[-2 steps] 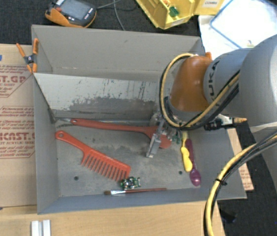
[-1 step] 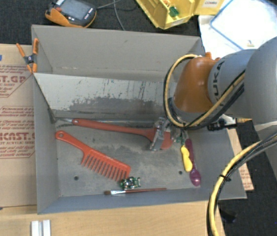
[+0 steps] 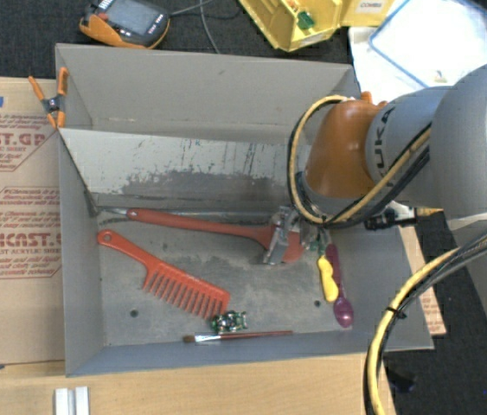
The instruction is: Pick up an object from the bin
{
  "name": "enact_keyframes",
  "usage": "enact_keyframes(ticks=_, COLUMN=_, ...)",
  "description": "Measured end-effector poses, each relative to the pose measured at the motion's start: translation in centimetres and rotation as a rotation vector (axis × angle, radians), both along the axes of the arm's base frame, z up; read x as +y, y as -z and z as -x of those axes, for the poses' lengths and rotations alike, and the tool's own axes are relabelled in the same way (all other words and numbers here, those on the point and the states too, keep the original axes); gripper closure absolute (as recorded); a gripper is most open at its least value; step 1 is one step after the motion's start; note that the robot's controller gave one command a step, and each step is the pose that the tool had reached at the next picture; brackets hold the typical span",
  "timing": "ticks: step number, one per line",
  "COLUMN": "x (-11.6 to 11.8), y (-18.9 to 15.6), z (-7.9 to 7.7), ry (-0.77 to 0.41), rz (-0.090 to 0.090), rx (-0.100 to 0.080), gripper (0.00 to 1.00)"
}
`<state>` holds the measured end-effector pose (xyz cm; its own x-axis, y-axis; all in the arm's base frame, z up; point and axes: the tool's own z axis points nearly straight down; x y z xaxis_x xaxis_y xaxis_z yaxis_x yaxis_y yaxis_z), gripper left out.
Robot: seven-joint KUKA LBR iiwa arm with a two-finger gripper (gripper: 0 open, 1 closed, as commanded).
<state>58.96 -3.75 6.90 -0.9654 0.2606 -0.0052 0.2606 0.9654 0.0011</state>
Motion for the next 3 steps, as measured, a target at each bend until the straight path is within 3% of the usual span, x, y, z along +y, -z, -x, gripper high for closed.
enact_keyframes(ticks=1, x=0.1, y=-3.2, z=0.3, ry=0.000, rz=-0.002, rx=0.009, gripper=1.00)
enact_keyframes(ticks=2, x=0.1, y=-7.1, z=0.0, ry=-0.002, rz=-0.002, rx=0.002, gripper=1.00)
enact_keyframes(ticks=3, x=0.2, y=-10.3, z=0.2, ry=-0.003, rz=-0.003, rx=0.007, gripper=1.00)
